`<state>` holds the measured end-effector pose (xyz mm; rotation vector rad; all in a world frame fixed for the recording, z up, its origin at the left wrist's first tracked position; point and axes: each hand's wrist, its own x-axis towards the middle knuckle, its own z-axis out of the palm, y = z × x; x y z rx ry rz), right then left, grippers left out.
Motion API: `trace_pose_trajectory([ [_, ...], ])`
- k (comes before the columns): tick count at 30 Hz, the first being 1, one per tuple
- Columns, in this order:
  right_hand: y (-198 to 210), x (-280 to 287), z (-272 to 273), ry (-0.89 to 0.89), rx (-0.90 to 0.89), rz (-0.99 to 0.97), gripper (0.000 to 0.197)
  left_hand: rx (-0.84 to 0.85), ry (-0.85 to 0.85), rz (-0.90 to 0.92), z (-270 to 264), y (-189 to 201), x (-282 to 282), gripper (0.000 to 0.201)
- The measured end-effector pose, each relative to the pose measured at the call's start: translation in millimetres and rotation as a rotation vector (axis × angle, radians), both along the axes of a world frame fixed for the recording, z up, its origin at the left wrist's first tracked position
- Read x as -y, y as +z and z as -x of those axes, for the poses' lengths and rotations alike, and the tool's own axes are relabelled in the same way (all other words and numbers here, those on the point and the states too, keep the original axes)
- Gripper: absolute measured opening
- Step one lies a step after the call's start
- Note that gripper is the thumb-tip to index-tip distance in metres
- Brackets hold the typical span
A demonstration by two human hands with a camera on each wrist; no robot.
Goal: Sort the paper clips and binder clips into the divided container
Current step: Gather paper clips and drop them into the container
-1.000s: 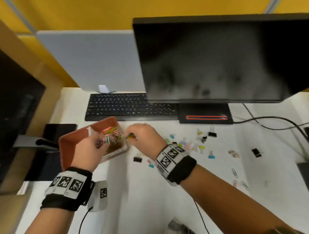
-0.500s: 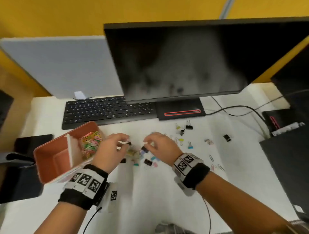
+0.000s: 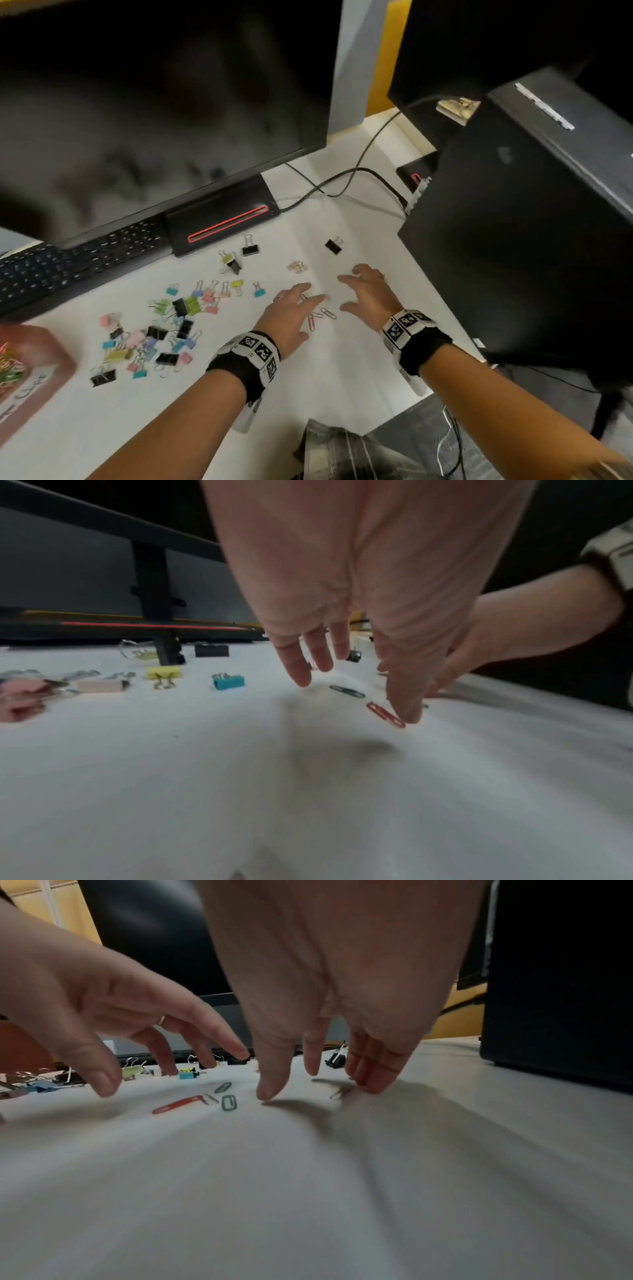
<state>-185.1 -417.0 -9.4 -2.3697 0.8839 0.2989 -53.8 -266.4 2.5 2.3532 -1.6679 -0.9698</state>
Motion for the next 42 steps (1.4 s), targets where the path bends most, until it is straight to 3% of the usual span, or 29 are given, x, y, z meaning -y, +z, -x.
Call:
trace_pose_trajectory([
  [2, -8, 5, 2, 0.006, 0.068, -0.028, 0.041, 0.026, -0.02, -0.03, 3, -9, 10, 0.069],
  [5, -12, 9, 1, -0.014, 0.161, -0.072, 0.025, 0.004, 0.017, 0.008, 3, -18, 19, 0.051],
  [8, -14, 15, -4, 0.025, 0.189, -0.132, 0.024, -0.023, 0.069, 0.107, 2, -22, 28, 0.034],
  [13, -11, 23, -4, 0.047, 0.187, -0.194, 0.022, -0.024, 0.157, 0.116, -8, -28, 36, 0.017],
  [16, -12, 24, 6, 0.055, 0.174, -0.122, 0.029, -0.038, 0.214, 0.127, -12, -27, 38, 0.009],
  [21, -12, 23, 12, -0.035, 0.157, -0.133, 0.029, -0.03, 0.266, 0.124, -13, -31, 38, 0.008],
  [25, -8, 21, 15, -0.007, 0.023, -0.049, 0.036, -0.033, 0.287, 0.061, -13, -33, 41, 0.01],
  [34, -12, 23, 4, -0.101, 0.013, -0.216, 0.022, -0.073, 0.274, 0.004, -18, -25, 48, 0.011],
  [42, -4, 24, -4, 0.07, -0.003, -0.159, 0.018, -0.101, 0.431, 0.323, -34, -6, 33, 0.002],
])
